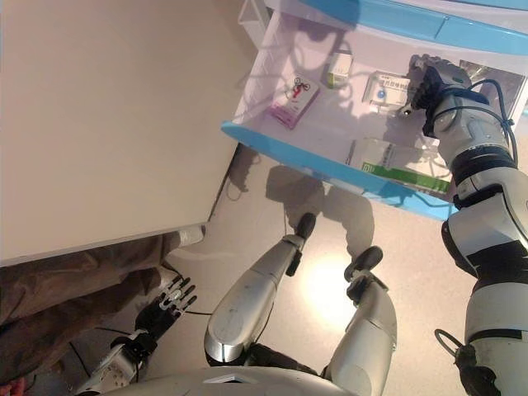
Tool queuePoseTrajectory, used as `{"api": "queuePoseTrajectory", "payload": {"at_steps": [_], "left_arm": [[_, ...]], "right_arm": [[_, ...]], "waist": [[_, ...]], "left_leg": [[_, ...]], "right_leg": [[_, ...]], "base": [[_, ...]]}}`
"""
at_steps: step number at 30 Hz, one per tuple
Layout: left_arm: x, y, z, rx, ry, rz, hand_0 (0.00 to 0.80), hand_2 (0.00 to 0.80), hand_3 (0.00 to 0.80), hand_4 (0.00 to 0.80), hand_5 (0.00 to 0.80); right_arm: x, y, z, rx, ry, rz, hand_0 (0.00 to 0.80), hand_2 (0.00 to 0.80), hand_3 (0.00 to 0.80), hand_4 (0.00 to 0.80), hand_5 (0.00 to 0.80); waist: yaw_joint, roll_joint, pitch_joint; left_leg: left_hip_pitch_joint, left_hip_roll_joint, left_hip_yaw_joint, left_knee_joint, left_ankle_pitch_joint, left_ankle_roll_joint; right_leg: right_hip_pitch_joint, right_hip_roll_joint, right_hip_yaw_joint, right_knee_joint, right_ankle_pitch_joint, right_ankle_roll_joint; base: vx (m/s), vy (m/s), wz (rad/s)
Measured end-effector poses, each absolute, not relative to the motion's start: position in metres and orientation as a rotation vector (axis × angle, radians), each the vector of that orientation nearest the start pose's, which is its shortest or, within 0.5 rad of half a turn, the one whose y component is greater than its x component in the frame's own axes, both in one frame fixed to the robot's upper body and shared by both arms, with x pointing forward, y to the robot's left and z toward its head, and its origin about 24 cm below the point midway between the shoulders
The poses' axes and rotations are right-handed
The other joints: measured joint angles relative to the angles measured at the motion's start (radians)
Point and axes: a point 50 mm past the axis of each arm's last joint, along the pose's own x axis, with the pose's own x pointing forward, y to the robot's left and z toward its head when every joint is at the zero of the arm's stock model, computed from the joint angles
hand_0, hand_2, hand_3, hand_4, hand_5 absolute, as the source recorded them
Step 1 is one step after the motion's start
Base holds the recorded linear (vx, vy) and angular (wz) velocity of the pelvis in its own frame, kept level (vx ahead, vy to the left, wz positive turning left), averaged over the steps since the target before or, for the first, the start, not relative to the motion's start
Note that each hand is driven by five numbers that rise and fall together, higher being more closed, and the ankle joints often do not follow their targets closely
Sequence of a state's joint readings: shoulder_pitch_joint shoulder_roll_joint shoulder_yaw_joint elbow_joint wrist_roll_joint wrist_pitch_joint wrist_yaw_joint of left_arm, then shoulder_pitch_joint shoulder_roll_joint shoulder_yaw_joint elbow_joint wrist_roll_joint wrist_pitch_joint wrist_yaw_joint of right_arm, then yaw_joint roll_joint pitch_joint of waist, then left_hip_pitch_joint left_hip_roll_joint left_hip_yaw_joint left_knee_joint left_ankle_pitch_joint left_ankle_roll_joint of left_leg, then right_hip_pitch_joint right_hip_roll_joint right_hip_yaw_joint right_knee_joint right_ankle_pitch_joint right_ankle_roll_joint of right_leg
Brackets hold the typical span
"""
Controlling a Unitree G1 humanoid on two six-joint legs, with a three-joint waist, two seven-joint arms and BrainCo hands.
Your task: Open the drawer and pick up the medicine
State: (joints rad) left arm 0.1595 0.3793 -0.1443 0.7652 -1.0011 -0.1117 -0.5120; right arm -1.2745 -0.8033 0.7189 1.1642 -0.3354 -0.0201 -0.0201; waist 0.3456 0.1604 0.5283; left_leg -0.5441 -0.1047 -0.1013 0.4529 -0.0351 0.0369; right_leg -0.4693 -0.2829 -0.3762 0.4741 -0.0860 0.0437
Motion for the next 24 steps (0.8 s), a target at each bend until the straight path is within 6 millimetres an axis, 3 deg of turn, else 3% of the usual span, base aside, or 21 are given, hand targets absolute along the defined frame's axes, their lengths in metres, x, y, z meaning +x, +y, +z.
{"api": "queuePoseTrajectory", "payload": {"at_steps": [11, 12, 14, 24], "left_arm": [[0.127, 0.250, -0.110, -0.652, 0.594, 0.041, 0.000, 0.000, 0.000, 0.000, 0.000], [0.127, 0.250, -0.110, -0.652, 0.594, 0.041, 0.000, 0.000, 0.000, 0.000, 0.000], [0.127, 0.250, -0.110, -0.653, 0.594, 0.040, 0.000, 0.000, 0.000, 0.000, 0.000], [0.127, 0.243, -0.113, -0.657, 0.596, 0.026, 0.000, 0.000, 0.000, 0.000, 0.000]], "right_arm": [[0.403, -0.286, 0.246, -1.481, 0.095, -0.190, 0.000, 0.000, 0.000, 0.000, 0.000], [0.403, -0.285, 0.245, -1.491, 0.097, -0.187, 0.195, 0.195, 0.195, 0.195, 0.195], [0.404, -0.284, 0.244, -1.510, 0.096, -0.186, 0.800, 0.800, 0.800, 0.800, 0.800], [0.409, -0.267, 0.237, -1.613, 0.022, -0.194, 0.800, 0.800, 0.800, 0.800, 0.800]], "waist": [[-0.007, -0.001, -0.028], [-0.007, -0.001, -0.028], [-0.008, -0.002, -0.028], [-0.013, -0.005, -0.056]], "left_leg": [[-0.026, 0.000, -0.002, 0.014, 0.006, -0.002], [-0.026, -0.001, -0.004, 0.014, 0.006, -0.002], [-0.026, -0.001, -0.005, 0.015, 0.008, -0.001], [-0.039, -0.001, -0.008, 0.015, 0.009, 0.000]], "right_leg": [[-0.023, -0.002, -0.003, 0.016, 0.000, -0.001], [-0.023, -0.003, -0.003, 0.016, 0.000, 0.000], [-0.023, -0.003, -0.003, 0.017, 0.000, 0.000], [-0.033, -0.002, -0.007, 0.015, 0.000, -0.001]], "base": [[0.000, 0.002, 0.01], [0.000, 0.000, 0.00], [0.000, 0.000, 0.00], [0.000, 0.000, 0.00]]}}
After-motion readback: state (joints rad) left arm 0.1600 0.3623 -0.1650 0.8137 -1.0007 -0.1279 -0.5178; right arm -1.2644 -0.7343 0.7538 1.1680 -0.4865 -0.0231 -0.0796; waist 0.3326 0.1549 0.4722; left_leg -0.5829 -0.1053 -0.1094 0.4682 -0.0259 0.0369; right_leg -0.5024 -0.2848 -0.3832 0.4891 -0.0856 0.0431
